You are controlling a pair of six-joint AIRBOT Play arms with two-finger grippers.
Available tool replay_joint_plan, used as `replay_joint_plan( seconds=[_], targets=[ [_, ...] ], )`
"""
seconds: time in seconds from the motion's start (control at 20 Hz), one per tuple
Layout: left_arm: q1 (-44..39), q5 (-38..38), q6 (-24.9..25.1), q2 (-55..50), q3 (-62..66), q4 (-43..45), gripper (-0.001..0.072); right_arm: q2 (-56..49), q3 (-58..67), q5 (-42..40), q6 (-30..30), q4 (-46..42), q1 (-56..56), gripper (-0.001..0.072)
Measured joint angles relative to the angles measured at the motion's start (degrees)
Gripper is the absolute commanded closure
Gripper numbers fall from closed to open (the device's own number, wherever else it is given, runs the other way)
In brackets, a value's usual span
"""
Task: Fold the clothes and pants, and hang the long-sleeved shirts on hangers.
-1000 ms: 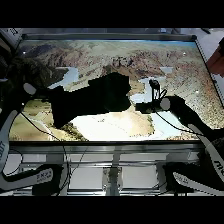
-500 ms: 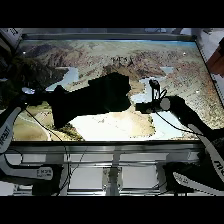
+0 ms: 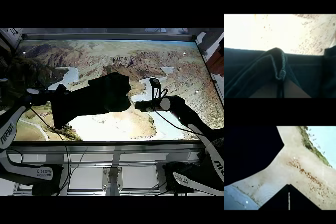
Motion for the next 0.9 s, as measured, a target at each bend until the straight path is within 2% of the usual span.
replay_joint_plan(
  seconds=[0.25,0.4,0.5,0.55,0.6,0.8,0.85,0.9],
  targets=[
    [7.4,0.8,1.7,9.9,0.3,-0.6,0.0681,0.0,4.4,-1.1,-3.7,0.0,0.0,0.0678],
    [17.1,0.6,3.4,20.8,0.3,1.7,0.0681,-0.5,10.2,-1.6,-6.0,0.0,0.0,0.059],
    [24.2,-1.3,4.0,27.9,0.3,4.7,0.0681,-1.8,14.6,-1.6,-6.9,0.0,0.0,0.0583],
    [27.8,-2.4,4.3,31.1,0.3,6.7,0.0681,-3.0,17.0,-1.6,-7.3,0.2,0.0,0.0495],
    [30.9,-3.4,4.5,33.6,0.3,8.5,0.068,-4.4,19.2,-1.4,-8.0,0.8,0.0,0.0439],
    [38.4,-8.6,4.7,39.5,0.3,14.5,0.068,-13.5,29.2,1.5,-13.2,8.3,0.0,0.0433],
    [39.0,-9.8,4.7,39.9,0.3,15.3,0.0681,-16.3,31.7,2.2,-15.0,11.1,0.0,0.0396],
    [39.3,-10.7,4.8,40.1,0.3,15.8,0.068,-19.4,34.5,3.1,-16.7,14.2,0.0,0.0293]
  ],
)
